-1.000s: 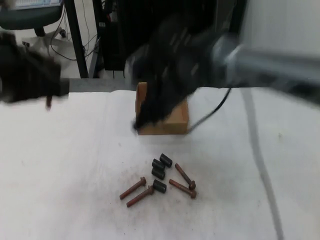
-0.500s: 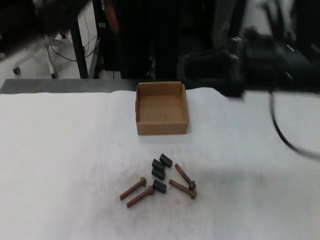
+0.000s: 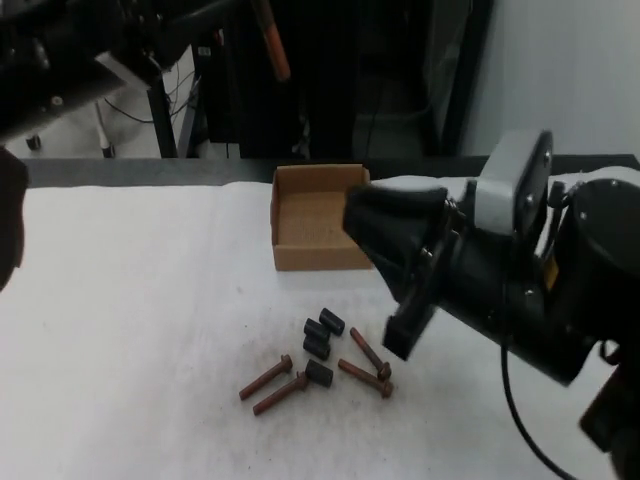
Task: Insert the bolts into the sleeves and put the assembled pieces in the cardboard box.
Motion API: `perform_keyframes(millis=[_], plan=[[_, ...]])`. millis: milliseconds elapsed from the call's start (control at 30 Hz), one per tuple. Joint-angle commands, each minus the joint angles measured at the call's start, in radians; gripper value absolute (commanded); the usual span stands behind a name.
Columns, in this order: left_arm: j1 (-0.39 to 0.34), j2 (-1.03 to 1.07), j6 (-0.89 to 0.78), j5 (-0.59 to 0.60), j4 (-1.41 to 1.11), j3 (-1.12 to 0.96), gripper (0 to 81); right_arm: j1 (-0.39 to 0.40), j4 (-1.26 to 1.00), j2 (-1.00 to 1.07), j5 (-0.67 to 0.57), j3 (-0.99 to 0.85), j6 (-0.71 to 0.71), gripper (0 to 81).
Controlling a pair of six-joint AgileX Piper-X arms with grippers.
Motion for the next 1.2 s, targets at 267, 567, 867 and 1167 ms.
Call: perform_keyframes(millis=[267,567,867,1167], plan=[[-0.033,-0.004,0.129,-0.052,-0.041,-0.002,0.3,0.090,-0.454,0.130,-0.092,-0.007,0.140,0.8],[-0.033,-0.004,0.152,0.105,-0.037,0.002,0.3,0.090,-0.444,0.130,-0.125,-0.028,0.263,0.8],[-0.033,-0.004,0.152,0.135,-0.032,0.004,0.3,0.090,-0.235,0.130,-0.194,-0.120,0.253,0.8],[-0.032,-0.004,0.152,0.144,-0.032,0.004,0.3,0.063,-0.236,0.130,-0.238,-0.133,0.255,0.8]])
